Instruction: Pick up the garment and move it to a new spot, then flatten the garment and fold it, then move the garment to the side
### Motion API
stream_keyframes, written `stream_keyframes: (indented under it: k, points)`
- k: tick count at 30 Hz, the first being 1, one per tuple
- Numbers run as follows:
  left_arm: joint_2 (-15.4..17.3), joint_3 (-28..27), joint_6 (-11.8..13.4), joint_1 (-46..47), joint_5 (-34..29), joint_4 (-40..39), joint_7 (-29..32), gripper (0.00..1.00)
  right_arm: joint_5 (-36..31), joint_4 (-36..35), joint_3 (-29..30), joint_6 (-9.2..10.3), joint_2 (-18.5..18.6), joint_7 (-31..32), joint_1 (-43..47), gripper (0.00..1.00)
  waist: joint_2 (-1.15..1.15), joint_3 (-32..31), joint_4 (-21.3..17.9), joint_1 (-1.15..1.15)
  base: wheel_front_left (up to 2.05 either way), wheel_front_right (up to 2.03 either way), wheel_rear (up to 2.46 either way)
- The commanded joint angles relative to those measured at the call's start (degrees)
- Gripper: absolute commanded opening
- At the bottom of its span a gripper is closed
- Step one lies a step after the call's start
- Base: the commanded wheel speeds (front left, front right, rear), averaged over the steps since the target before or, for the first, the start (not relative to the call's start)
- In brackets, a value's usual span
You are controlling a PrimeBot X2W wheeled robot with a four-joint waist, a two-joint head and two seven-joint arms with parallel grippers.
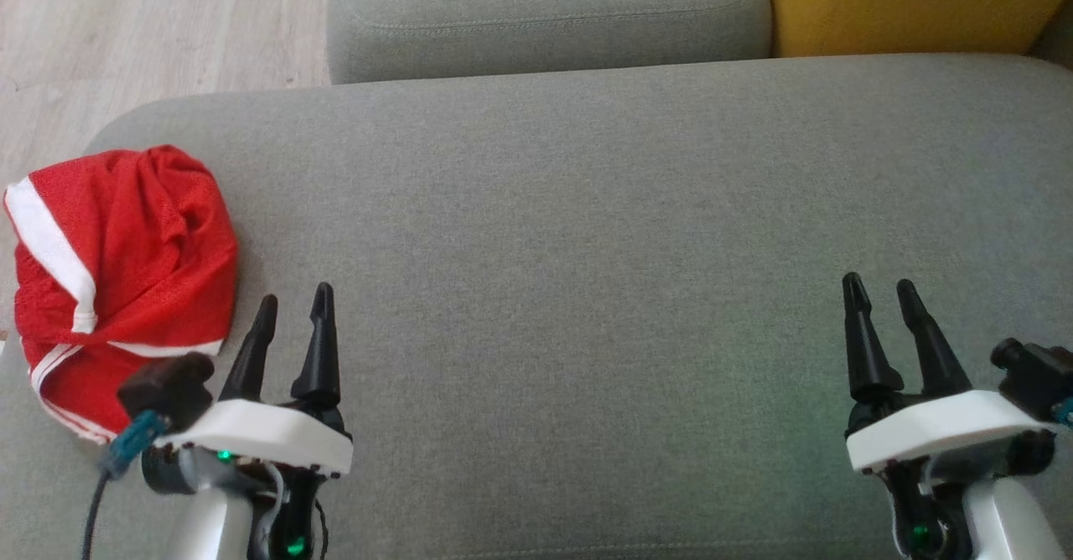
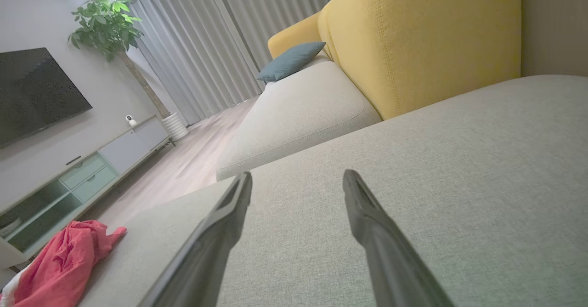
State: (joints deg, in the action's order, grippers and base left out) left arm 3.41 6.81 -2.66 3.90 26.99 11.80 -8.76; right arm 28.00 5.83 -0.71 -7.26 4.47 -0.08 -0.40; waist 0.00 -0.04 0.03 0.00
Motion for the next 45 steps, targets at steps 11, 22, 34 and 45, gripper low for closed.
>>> stream_keyframes:
  k: [11, 22, 34, 45]
  points:
    - [1.4, 0.2, 1.4, 3.5, -8.8, -0.8, -2.6, 1.00, -8.8, -3.3, -0.8, -0.20, 0.5, -0.8, -0.5, 1.00, 0.00, 0.0, 0.3, 0.00, 0.00, 0.00, 0.00]
    - [1.7, 1.6, 2.3, 3.7, -15.8, -0.2, -4.5, 1.00, -16.2, -3.8, -0.4, -0.22, -0.4, -1.6, 0.4, 1.00, 0.00, 0.1, 0.8, 0.00, 0.00, 0.00, 0.00]
    - [1.8, 2.3, 3.4, 3.8, -21.9, 0.4, -6.2, 1.00, -22.9, -4.4, -0.7, -0.23, -1.1, -2.6, 0.9, 1.00, 0.00, 0.1, 1.0, 0.00, 0.00, 0.00, 0.00]
    - [1.8, 2.3, 3.7, 3.9, -20.8, 1.6, -6.2, 1.00, -22.1, -3.9, -0.1, -0.23, -1.4, -3.0, 0.9, 1.00, 0.00, 0.1, 1.2, 0.00, 0.00, 0.00, 0.00]
